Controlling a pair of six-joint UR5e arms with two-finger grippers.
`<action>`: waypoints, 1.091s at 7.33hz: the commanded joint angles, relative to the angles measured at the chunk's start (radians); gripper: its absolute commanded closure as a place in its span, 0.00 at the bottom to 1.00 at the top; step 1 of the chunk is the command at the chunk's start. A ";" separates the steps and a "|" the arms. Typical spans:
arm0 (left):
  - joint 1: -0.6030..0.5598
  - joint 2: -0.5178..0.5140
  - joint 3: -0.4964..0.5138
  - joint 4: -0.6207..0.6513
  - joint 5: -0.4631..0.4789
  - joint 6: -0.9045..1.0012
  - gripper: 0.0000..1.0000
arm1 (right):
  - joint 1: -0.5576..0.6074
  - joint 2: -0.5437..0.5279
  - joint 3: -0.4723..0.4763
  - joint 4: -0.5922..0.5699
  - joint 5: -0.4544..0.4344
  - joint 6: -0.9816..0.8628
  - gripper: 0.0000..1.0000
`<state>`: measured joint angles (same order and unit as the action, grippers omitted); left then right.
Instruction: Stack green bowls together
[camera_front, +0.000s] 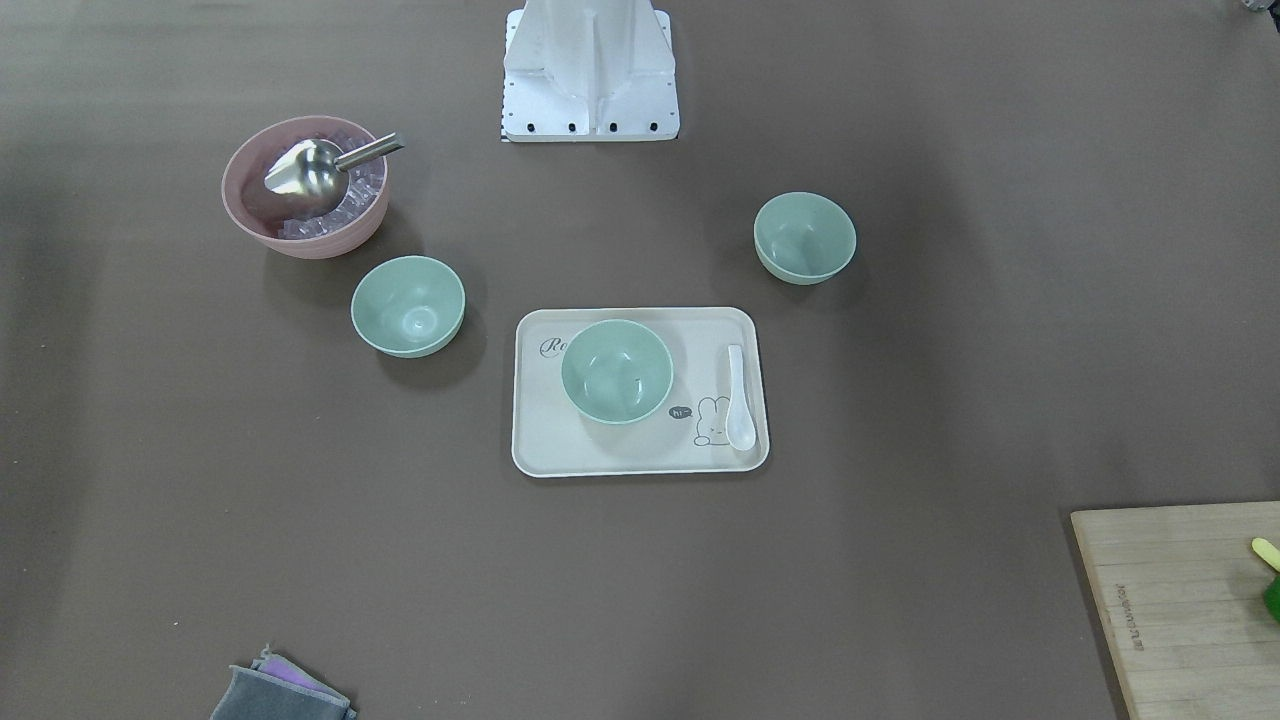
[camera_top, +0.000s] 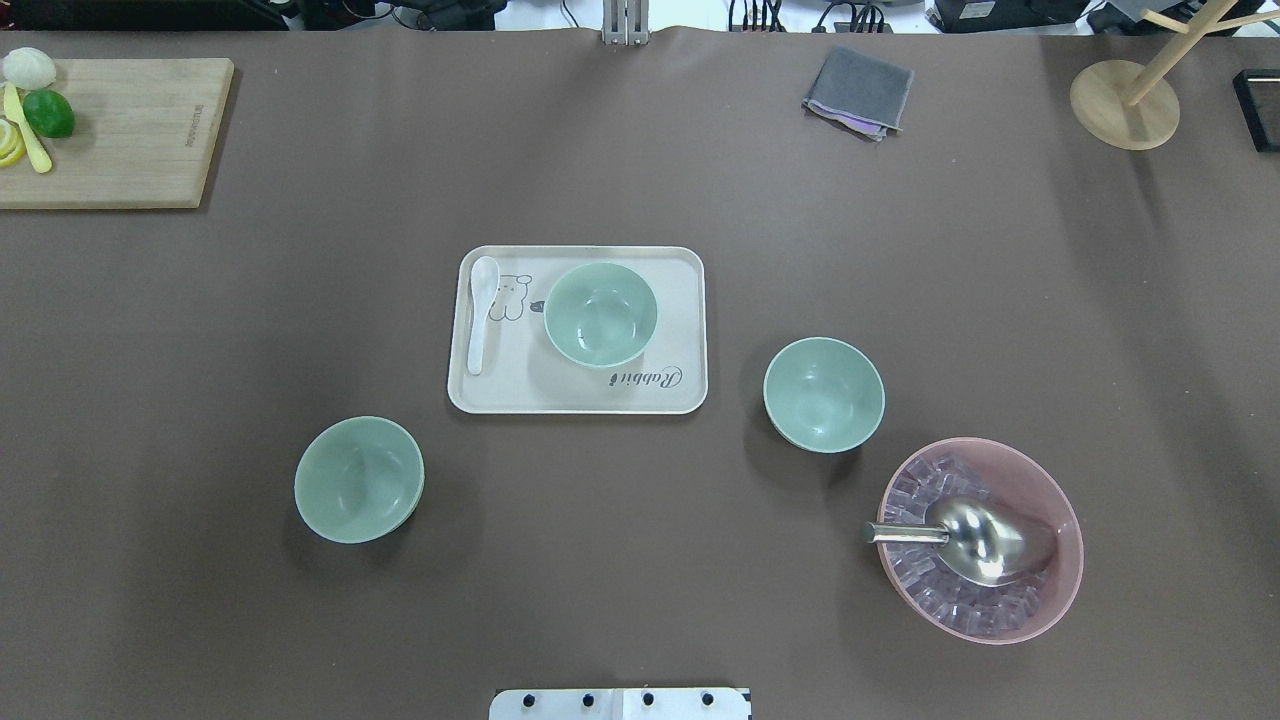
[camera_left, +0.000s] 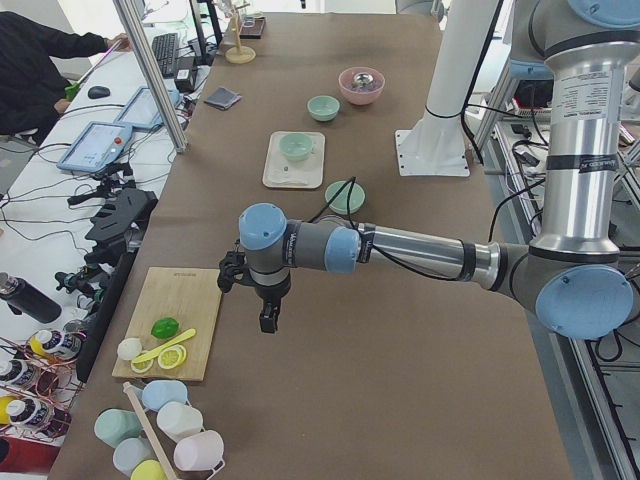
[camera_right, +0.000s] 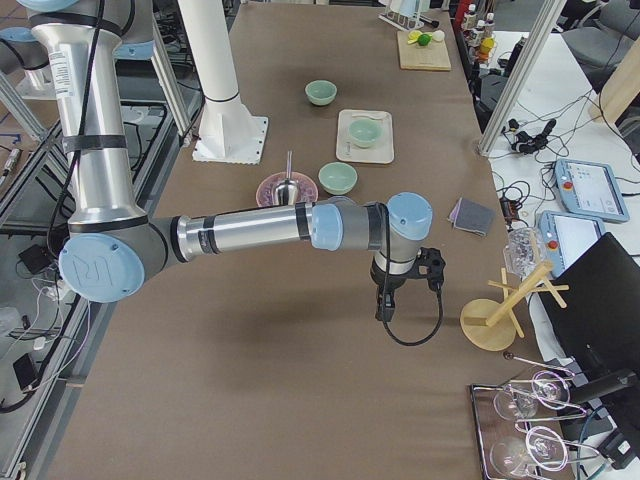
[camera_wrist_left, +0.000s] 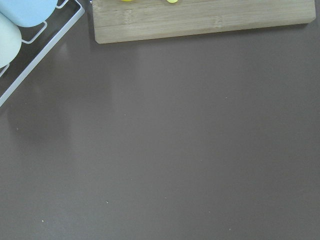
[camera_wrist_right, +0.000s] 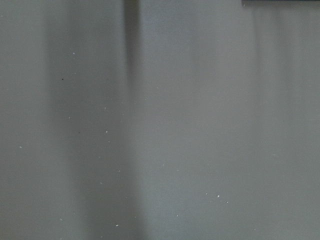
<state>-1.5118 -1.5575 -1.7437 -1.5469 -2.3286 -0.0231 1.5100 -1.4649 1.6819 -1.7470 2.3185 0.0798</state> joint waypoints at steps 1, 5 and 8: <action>0.013 -0.032 -0.019 -0.050 -0.003 -0.123 0.02 | -0.085 0.008 0.091 -0.014 0.001 0.164 0.00; 0.162 -0.102 -0.037 -0.062 -0.026 -0.302 0.02 | -0.293 0.038 0.143 0.061 0.028 0.308 0.00; 0.199 -0.125 -0.042 -0.094 -0.048 -0.351 0.02 | -0.452 0.121 0.142 0.174 -0.016 0.327 0.00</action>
<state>-1.3248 -1.6748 -1.7833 -1.6289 -2.3724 -0.3492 1.1406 -1.3916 1.8269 -1.6241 2.3358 0.4026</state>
